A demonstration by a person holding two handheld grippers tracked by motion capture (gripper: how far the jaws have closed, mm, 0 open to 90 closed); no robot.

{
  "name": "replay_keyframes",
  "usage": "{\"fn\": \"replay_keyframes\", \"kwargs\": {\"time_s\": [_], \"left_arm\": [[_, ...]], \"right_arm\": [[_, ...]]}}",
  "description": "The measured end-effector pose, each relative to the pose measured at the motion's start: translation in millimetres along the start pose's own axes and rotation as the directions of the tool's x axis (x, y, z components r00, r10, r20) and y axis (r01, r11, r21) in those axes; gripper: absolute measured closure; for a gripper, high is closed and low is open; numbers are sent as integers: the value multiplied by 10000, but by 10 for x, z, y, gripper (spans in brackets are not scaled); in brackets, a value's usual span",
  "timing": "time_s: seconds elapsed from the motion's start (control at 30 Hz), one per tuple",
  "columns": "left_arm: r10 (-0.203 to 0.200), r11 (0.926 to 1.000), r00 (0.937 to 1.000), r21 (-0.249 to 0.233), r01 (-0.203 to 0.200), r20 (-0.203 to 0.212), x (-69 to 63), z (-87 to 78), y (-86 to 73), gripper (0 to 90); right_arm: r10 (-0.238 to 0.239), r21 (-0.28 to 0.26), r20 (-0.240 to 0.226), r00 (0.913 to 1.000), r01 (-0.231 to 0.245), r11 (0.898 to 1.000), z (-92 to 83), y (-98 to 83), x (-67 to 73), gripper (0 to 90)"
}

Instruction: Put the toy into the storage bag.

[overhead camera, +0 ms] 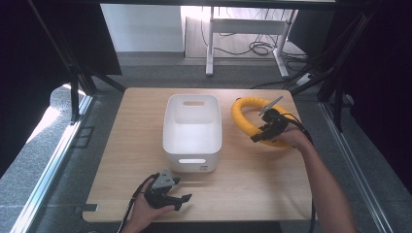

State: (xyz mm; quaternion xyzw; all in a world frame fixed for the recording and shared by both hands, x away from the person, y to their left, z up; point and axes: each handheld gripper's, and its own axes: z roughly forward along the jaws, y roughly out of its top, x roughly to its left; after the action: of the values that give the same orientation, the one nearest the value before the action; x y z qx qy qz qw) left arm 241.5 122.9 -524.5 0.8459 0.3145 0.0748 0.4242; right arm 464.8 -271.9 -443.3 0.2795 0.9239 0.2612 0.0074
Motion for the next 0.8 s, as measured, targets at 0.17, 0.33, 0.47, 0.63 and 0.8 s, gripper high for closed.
{"fn": "replay_keyframes", "kwargs": {"time_s": [0.17, 0.33, 0.47, 0.63, 0.8], "left_arm": [[-13, 10000, 10000, -12, 13, -5, 1, -2, 0, 260], [-20, 10000, 10000, -23, 20, -20, 2, -4, 0, 260], [-10, 10000, 10000, -26, 10, -13, -1, -3, 2, 260], [-5, 10000, 10000, 6, 5, -11, -3, 1, 3, 261], [-2, 10000, 10000, -15, 2, -20, -6, -2, 4, 260]], "right_arm": [[202, -640, -174, 9996, -213, 9977, -125, 29, -1, 516], [316, -1449, -332, 9989, -361, 9888, -277, 36, -11, 517], [421, -1964, -241, 9988, -460, 9794, -393, 26, 7, 518], [368, -2650, -217, 9991, -413, 9634, -527, 6, 29, 519], [441, -3154, -206, 9988, -484, 9477, -615, -12, 22, 519]]}}
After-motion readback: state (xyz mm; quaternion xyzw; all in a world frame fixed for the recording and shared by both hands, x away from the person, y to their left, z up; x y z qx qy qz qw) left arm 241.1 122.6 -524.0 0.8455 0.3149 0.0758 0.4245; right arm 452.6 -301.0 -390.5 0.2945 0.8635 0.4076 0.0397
